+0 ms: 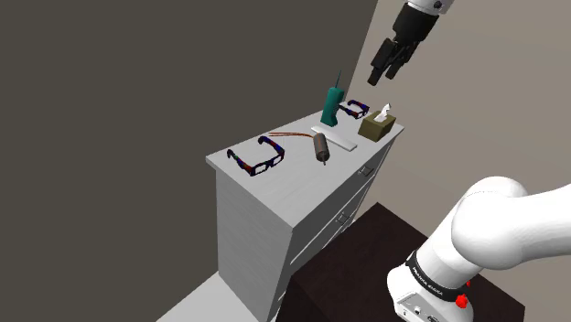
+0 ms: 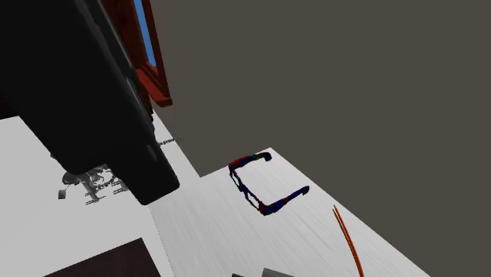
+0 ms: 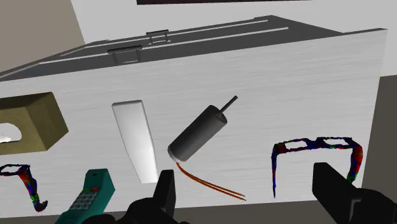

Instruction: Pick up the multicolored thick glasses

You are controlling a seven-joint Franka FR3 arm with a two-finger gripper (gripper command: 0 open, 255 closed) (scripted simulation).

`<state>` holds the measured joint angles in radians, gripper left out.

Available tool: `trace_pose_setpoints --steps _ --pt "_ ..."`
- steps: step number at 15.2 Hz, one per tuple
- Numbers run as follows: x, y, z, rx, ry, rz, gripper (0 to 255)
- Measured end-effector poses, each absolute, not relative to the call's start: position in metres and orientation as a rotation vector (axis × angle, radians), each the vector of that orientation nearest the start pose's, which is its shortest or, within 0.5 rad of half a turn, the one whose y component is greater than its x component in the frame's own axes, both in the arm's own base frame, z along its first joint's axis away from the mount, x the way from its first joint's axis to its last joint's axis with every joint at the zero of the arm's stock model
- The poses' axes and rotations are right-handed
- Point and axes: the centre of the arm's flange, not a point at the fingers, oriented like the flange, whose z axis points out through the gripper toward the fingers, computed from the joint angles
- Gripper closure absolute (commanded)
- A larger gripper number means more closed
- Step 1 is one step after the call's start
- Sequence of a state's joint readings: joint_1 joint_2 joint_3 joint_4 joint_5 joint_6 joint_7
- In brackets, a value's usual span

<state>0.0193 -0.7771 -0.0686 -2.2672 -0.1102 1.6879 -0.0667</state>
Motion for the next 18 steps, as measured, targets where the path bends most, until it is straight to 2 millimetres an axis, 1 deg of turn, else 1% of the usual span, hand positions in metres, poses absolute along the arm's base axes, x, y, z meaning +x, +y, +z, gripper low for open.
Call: trace_pose_setpoints --steps 1,2,5,6,8,18 --pt "0.32 -0.035 0.641 -3.198 -0.055 -0.31 0" --pt "0.326 -0.034 0.639 -3.197 -0.056 -0.306 0" --pt "0.349 -0.026 0.617 -3.196 -0.06 -0.284 0" --pt "0.358 -0.027 0.604 -3.195 -0.061 -0.275 0" --pt "0.379 -0.015 0.589 -3.194 -0.064 -0.259 0" --pt "0.468 0.02 0.496 -3.185 -0.078 -0.178 0"
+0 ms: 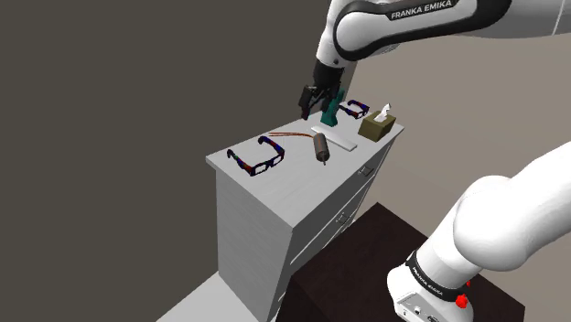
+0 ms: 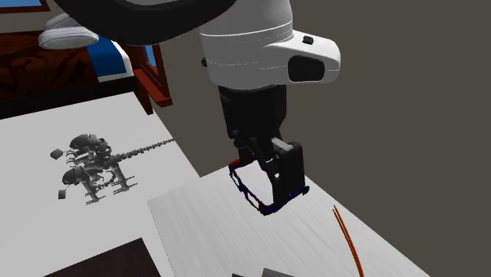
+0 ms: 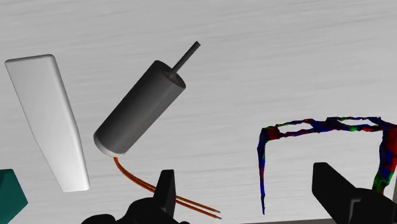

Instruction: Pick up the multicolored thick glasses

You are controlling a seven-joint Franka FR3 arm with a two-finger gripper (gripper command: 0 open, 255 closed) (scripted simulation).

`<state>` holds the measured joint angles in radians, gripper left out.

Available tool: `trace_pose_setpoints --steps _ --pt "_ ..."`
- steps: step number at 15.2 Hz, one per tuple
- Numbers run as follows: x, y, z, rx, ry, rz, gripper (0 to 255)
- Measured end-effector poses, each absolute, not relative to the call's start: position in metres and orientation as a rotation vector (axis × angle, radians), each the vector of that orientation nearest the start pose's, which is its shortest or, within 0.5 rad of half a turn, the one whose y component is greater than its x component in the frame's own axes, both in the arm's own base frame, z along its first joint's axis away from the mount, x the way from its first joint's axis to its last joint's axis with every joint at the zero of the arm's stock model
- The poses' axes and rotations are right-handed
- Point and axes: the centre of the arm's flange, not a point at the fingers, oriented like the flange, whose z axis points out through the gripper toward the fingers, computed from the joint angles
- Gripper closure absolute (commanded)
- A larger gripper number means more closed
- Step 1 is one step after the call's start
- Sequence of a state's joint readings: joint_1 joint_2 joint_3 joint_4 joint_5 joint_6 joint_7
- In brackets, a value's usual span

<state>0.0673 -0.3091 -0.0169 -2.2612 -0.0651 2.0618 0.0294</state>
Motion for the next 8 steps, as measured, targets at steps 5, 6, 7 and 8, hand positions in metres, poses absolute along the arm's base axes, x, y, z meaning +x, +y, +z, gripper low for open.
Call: trace_pose_setpoints --steps 5,6,7,8 --pt "0.512 0.039 0.448 -3.18 -0.085 -0.138 0" --pt "0.521 0.044 0.439 -3.179 -0.087 -0.129 0" --pt "0.531 0.047 0.428 -3.178 -0.089 -0.121 0" --pt "0.537 0.051 0.416 -3.177 -0.089 -0.112 0"
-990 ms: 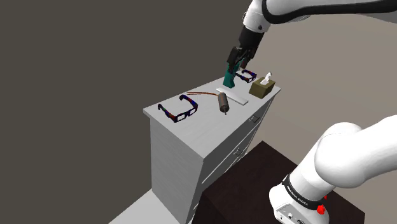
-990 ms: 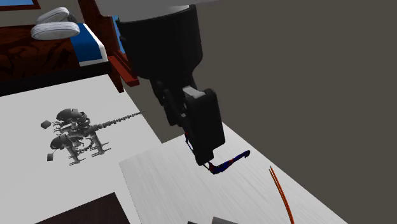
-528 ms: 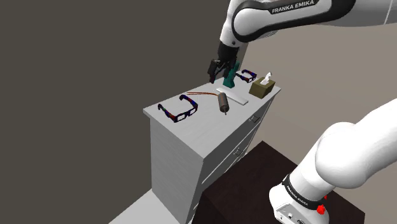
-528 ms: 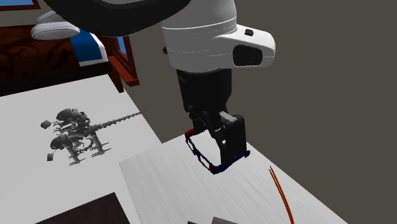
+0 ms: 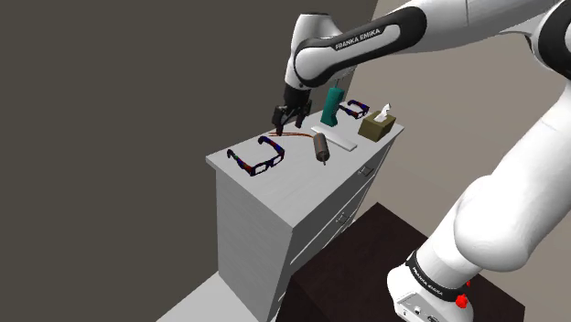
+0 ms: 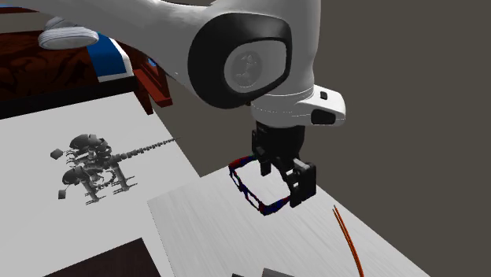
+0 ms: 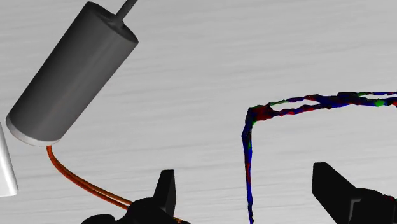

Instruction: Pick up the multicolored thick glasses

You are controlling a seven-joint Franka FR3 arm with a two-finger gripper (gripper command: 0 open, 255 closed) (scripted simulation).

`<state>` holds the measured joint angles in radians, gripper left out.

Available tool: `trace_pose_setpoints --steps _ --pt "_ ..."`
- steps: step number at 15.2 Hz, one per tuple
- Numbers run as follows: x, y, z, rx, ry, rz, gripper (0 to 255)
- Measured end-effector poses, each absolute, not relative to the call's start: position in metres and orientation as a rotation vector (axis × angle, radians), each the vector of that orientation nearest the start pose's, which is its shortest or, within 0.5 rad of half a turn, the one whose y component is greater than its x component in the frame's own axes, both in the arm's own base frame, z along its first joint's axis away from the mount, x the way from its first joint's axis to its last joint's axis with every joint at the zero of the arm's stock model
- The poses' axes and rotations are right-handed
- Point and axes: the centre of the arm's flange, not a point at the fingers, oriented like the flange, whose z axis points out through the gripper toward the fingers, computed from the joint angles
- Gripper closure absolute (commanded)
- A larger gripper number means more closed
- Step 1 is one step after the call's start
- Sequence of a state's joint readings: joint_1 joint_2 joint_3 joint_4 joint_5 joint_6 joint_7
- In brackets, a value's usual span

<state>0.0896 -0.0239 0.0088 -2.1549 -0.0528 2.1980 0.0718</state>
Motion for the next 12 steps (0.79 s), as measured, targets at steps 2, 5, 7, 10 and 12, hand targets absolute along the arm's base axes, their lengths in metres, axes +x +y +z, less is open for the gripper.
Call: trace_pose_setpoints --steps 2,5,7,10,12 --pt "0.553 0.057 0.397 -3.174 -0.092 -0.096 0" --pt "0.572 0.066 0.374 -3.171 -0.096 -0.08 0" --pt "0.573 0.067 0.363 -3.171 -0.095 -0.078 0" --pt "0.574 0.067 0.346 -3.171 -0.096 -0.078 0" --pt "0.574 0.067 0.336 -3.171 -0.096 -0.077 0"
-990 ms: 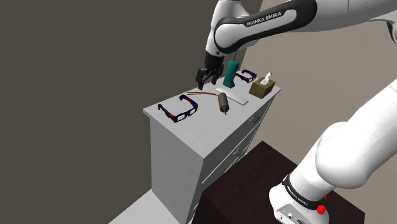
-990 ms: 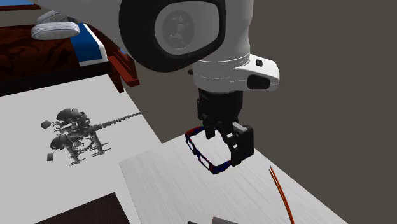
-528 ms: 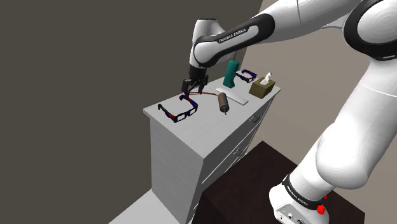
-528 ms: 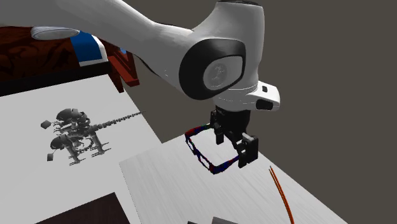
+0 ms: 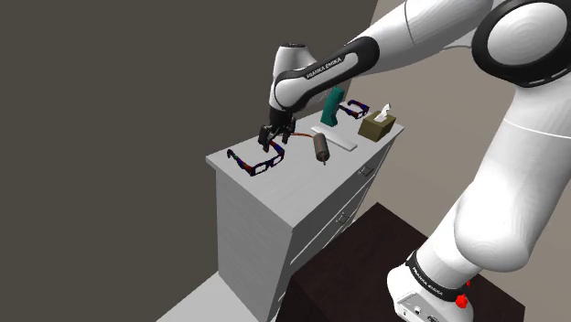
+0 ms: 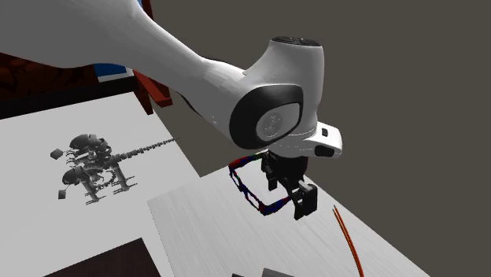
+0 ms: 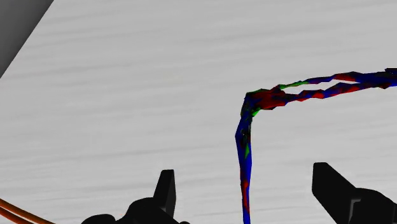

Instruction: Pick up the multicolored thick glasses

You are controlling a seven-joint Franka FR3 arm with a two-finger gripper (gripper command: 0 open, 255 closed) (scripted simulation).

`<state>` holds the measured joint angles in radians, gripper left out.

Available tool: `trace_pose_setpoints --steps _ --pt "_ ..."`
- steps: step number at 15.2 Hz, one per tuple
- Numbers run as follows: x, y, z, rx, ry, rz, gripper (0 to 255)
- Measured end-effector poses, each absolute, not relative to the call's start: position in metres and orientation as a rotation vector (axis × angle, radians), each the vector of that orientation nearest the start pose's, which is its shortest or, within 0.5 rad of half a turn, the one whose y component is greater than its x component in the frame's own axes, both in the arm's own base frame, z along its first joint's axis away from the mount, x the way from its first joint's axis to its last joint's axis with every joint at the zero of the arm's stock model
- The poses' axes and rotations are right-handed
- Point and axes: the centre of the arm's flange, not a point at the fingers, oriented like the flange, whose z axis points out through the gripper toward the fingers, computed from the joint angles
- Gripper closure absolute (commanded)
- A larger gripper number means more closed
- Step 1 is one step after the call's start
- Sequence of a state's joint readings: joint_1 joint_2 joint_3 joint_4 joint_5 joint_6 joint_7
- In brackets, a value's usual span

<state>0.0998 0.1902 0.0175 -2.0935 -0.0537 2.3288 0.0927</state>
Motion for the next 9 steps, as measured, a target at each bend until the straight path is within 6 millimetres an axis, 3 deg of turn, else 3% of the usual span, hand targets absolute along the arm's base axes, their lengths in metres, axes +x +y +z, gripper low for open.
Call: trace_pose_setpoints --steps 1,9 --pt "0.5739 0.0664 0.3342 -3.171 -0.096 -0.077 255" --pt "0.5741 0.0661 0.3324 -3.171 -0.096 -0.078 255"
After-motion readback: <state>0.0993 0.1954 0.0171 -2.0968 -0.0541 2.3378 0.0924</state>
